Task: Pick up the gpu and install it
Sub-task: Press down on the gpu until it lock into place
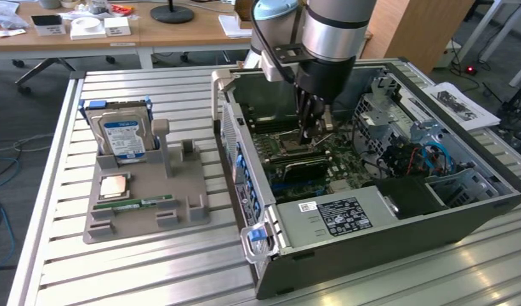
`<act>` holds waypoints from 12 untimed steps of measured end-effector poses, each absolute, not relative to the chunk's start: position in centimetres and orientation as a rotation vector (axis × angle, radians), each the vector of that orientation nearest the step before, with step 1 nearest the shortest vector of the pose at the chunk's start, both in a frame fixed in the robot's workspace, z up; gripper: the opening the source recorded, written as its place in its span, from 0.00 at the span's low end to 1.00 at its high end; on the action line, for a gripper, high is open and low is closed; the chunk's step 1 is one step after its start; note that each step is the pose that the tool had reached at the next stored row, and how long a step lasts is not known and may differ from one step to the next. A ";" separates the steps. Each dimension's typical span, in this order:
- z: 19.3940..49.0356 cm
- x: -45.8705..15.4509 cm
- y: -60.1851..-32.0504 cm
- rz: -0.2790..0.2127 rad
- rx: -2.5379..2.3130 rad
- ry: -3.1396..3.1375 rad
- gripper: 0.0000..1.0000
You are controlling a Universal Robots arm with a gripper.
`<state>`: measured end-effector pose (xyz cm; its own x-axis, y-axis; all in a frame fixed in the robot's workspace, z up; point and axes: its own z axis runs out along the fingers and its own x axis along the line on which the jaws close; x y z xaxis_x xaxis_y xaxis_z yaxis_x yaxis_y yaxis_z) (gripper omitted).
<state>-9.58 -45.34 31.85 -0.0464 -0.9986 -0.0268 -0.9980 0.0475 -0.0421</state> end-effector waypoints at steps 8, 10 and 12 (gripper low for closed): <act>31.7 -9.6 -45.1 0.012 -2.142 2.256 0.11; 31.5 -9.6 -45.1 0.012 -2.142 2.255 0.11; 31.2 -9.6 -45.1 0.012 -2.142 2.255 0.11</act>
